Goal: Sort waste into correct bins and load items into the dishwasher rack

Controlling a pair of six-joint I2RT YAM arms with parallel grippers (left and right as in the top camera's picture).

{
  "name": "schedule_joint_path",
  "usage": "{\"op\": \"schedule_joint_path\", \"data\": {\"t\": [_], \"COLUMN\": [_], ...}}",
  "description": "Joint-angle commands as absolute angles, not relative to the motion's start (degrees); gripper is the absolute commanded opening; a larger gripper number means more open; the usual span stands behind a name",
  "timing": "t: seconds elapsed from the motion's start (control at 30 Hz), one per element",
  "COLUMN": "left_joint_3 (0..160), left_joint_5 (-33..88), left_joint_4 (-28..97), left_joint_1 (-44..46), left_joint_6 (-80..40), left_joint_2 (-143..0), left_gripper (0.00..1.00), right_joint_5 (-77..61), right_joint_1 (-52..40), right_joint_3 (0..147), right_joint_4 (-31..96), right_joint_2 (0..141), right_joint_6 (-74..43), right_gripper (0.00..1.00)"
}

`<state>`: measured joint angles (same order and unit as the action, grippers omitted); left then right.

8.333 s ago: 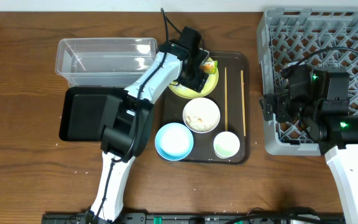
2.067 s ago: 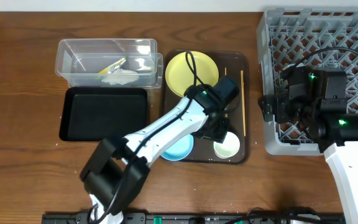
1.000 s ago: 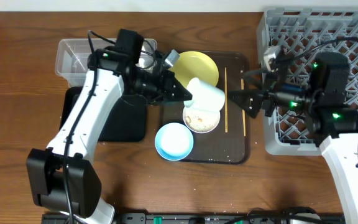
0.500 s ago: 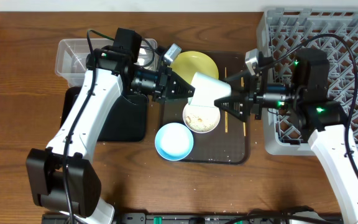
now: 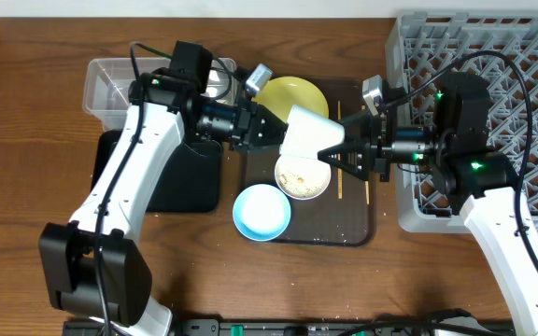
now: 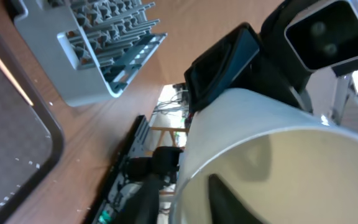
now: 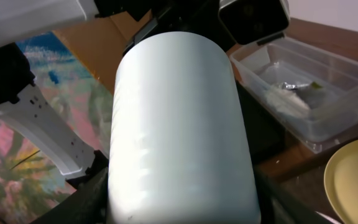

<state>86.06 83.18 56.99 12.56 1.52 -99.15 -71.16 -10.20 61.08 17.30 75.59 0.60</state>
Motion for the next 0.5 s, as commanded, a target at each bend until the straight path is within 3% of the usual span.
{"op": "schedule_joint_path", "data": {"t": [0.0, 0.2, 0.47], "left_joint_3": [86.8, 86.8, 86.8], "left_joint_5": [84.4, 81.8, 51.6], "left_joint_4": [56.5, 55.4, 55.6], "left_joint_1": [12.6, 11.2, 5.8], "left_joint_6": [1.9, 1.9, 1.9], "left_joint_2": [-99.2, -99.2, -99.2], "left_gripper": [0.4, 0.5, 0.52], "right_joint_5": [-71.8, -64.1, -43.2], "right_joint_1": [-10.7, -5.1, 8.2], "right_joint_3": [61.7, 61.7, 63.0], "right_joint_4": [16.9, 18.7, 39.2], "right_joint_2": [75.8, 75.5, 72.9], "right_joint_6": [0.9, -6.1, -8.3], "right_gripper": [0.5, 0.5, 0.49]}}
